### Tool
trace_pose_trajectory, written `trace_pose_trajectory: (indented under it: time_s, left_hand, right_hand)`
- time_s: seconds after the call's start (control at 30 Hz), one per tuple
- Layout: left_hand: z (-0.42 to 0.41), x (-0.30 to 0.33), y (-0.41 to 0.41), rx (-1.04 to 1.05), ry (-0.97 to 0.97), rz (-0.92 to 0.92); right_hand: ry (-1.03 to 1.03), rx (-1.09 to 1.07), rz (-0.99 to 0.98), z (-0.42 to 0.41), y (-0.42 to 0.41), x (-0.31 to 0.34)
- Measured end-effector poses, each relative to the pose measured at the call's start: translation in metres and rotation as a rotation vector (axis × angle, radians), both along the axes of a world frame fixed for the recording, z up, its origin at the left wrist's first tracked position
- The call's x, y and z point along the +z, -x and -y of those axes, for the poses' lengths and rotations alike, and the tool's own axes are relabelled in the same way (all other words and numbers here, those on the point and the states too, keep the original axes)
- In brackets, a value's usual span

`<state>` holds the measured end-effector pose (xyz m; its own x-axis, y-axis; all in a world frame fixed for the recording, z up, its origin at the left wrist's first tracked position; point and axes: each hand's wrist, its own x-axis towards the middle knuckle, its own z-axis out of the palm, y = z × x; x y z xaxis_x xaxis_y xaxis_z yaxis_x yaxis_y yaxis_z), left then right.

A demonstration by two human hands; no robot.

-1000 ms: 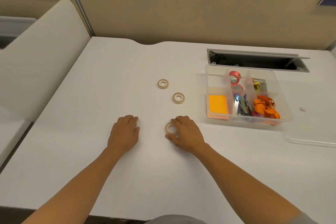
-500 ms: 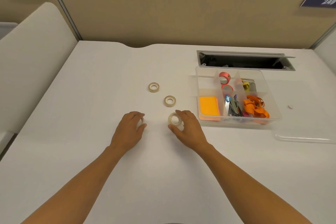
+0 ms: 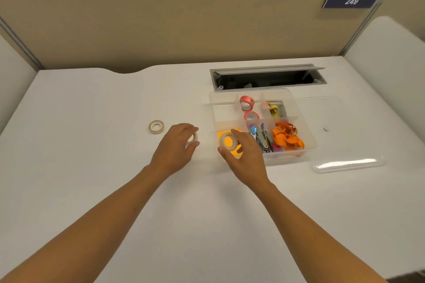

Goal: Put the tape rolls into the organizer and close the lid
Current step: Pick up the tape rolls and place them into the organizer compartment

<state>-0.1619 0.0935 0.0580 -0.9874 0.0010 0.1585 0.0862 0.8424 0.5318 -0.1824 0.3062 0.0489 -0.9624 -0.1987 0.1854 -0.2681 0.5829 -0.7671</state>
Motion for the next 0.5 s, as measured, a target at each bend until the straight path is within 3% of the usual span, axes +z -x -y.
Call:
trace_pose_trajectory:
  time_s: [0.17,0.5]
  left_hand:
    - [-0.030,0.021,0.055,-0.095,0.044,0.020]
    - [-0.082,0.031,0.159,-0.109,0.205,0.266]
  right_hand:
    - [0.004,-0.062,0.038,-0.021,0.016,-0.003]
    - [0.002,-0.099,0.061,-0.049,0.036,-0.012]
